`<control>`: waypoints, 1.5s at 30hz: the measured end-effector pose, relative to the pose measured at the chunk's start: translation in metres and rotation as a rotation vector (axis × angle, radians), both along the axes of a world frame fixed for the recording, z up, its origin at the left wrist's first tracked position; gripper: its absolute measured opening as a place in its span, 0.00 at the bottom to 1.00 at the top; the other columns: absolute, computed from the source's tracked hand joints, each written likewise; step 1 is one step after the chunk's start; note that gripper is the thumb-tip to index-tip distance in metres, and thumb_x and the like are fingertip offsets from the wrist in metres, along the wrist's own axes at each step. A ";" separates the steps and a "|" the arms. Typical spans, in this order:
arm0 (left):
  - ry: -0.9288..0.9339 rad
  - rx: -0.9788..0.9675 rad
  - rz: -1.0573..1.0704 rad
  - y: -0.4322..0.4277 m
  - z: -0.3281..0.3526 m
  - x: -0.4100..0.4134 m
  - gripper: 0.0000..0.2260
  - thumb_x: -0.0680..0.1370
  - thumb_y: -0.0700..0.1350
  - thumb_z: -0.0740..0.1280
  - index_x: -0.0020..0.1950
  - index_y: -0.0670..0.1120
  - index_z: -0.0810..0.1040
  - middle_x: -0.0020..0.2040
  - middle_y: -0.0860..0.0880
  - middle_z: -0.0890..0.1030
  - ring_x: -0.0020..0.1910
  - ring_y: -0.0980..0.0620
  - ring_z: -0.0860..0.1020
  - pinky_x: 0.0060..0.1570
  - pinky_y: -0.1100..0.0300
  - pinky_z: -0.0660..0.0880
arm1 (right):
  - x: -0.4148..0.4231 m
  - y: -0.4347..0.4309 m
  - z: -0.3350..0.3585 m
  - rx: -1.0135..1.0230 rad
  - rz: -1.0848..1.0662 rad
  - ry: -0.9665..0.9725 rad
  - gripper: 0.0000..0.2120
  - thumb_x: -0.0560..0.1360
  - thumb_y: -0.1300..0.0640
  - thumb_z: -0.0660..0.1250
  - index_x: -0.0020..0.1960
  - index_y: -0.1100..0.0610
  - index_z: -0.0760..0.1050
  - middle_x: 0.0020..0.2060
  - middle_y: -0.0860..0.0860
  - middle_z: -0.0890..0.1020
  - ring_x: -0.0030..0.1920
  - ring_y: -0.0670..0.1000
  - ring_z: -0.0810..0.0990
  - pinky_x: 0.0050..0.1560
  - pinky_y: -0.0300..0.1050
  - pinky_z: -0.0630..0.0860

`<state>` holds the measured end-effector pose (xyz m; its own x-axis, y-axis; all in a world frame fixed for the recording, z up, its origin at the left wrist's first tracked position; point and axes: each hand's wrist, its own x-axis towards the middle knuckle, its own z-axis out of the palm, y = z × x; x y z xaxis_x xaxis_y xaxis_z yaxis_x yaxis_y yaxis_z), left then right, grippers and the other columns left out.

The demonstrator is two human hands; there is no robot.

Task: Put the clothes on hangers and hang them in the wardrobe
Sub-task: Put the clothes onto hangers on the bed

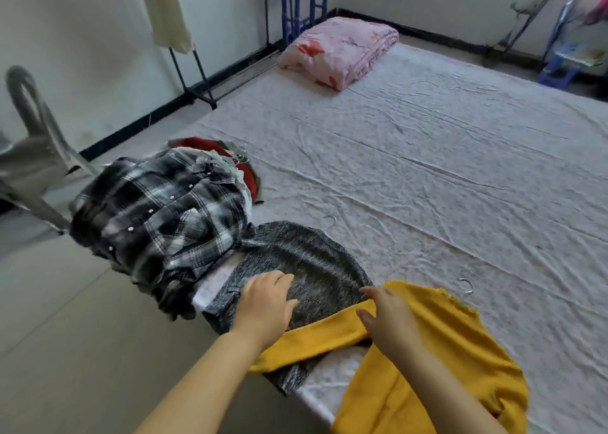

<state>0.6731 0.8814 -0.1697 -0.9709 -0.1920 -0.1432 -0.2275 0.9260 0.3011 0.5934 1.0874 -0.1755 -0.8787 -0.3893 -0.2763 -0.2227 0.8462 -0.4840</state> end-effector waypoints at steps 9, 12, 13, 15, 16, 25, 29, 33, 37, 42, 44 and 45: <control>-0.001 -0.017 0.136 -0.165 0.010 0.106 0.19 0.78 0.52 0.59 0.69 0.50 0.65 0.65 0.53 0.70 0.65 0.52 0.66 0.69 0.56 0.57 | 0.081 -0.181 0.013 0.005 0.138 -0.004 0.19 0.78 0.53 0.63 0.68 0.51 0.67 0.66 0.50 0.70 0.61 0.50 0.73 0.59 0.44 0.72; -0.001 -0.019 0.171 -0.223 0.014 0.140 0.21 0.79 0.51 0.59 0.71 0.50 0.63 0.67 0.53 0.68 0.68 0.53 0.64 0.70 0.56 0.54 | 0.108 -0.244 0.015 0.010 0.160 0.007 0.20 0.77 0.52 0.63 0.68 0.51 0.67 0.65 0.49 0.71 0.63 0.49 0.72 0.60 0.43 0.71; -0.004 -0.022 0.184 -0.241 0.016 0.150 0.21 0.79 0.51 0.59 0.71 0.50 0.62 0.68 0.53 0.67 0.68 0.53 0.63 0.70 0.56 0.53 | 0.116 -0.263 0.016 0.012 0.175 0.005 0.20 0.77 0.52 0.63 0.68 0.51 0.67 0.65 0.49 0.71 0.63 0.50 0.71 0.61 0.44 0.71; -0.005 -0.026 0.213 -0.275 0.020 0.167 0.22 0.79 0.52 0.58 0.72 0.50 0.62 0.68 0.53 0.67 0.68 0.53 0.63 0.71 0.56 0.54 | 0.129 -0.296 0.017 0.018 0.205 -0.001 0.20 0.77 0.53 0.63 0.68 0.51 0.67 0.65 0.49 0.71 0.64 0.50 0.70 0.61 0.44 0.71; -0.005 -0.026 0.230 -0.289 0.021 0.175 0.22 0.79 0.52 0.58 0.72 0.50 0.62 0.68 0.53 0.67 0.68 0.53 0.63 0.71 0.56 0.54 | 0.134 -0.310 0.018 0.024 0.219 -0.001 0.20 0.77 0.54 0.63 0.69 0.51 0.67 0.65 0.50 0.71 0.64 0.50 0.71 0.61 0.44 0.71; 0.016 -0.010 0.296 -0.383 0.021 0.180 0.22 0.79 0.51 0.59 0.72 0.49 0.62 0.68 0.53 0.67 0.68 0.53 0.64 0.70 0.57 0.56 | 0.122 -0.411 0.020 0.041 0.290 0.007 0.20 0.77 0.53 0.63 0.68 0.52 0.67 0.65 0.49 0.71 0.61 0.49 0.73 0.60 0.42 0.70; -0.003 -0.008 0.275 -0.422 0.017 0.151 0.22 0.79 0.51 0.58 0.73 0.49 0.61 0.69 0.52 0.67 0.69 0.53 0.63 0.71 0.55 0.55 | 0.096 -0.458 0.011 0.010 0.283 -0.013 0.20 0.77 0.54 0.63 0.68 0.52 0.68 0.65 0.50 0.71 0.58 0.49 0.75 0.58 0.42 0.73; -0.034 -0.014 0.250 -0.468 0.009 0.103 0.22 0.80 0.51 0.58 0.73 0.49 0.60 0.69 0.53 0.66 0.69 0.53 0.62 0.72 0.55 0.55 | 0.056 -0.505 -0.005 -0.003 0.269 -0.053 0.20 0.77 0.53 0.63 0.68 0.52 0.67 0.66 0.49 0.70 0.59 0.48 0.74 0.58 0.40 0.70; -0.078 -0.015 0.202 -0.509 0.005 0.048 0.22 0.80 0.51 0.57 0.73 0.48 0.60 0.69 0.52 0.66 0.69 0.53 0.62 0.72 0.55 0.54 | 0.011 -0.542 -0.015 0.018 0.246 -0.096 0.19 0.77 0.52 0.63 0.67 0.52 0.69 0.65 0.49 0.71 0.58 0.47 0.74 0.57 0.39 0.70; -0.101 0.002 0.143 -0.544 0.001 -0.012 0.22 0.79 0.52 0.59 0.72 0.49 0.62 0.68 0.52 0.67 0.68 0.53 0.64 0.71 0.55 0.56 | -0.044 -0.571 -0.020 0.033 0.157 -0.143 0.20 0.77 0.53 0.63 0.68 0.52 0.68 0.64 0.50 0.71 0.57 0.49 0.75 0.57 0.41 0.72; -0.124 0.010 0.106 -0.556 -0.003 -0.030 0.22 0.79 0.52 0.58 0.72 0.49 0.62 0.68 0.53 0.67 0.68 0.53 0.64 0.71 0.55 0.55 | -0.062 -0.578 -0.023 0.049 0.122 -0.158 0.20 0.77 0.53 0.63 0.68 0.52 0.68 0.65 0.49 0.71 0.59 0.49 0.75 0.59 0.43 0.72; -0.134 0.015 0.084 -0.562 -0.005 -0.040 0.22 0.79 0.52 0.58 0.72 0.49 0.62 0.68 0.53 0.67 0.68 0.53 0.64 0.71 0.55 0.55 | -0.071 -0.581 -0.025 0.059 0.104 -0.160 0.20 0.77 0.52 0.63 0.68 0.52 0.68 0.66 0.49 0.71 0.61 0.49 0.74 0.60 0.44 0.72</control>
<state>0.6333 0.3194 -0.1752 -0.9237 -0.2684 -0.2735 -0.3428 0.8977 0.2767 0.5226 0.5064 -0.2003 -0.7776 -0.4546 -0.4344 -0.2342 0.8506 -0.4708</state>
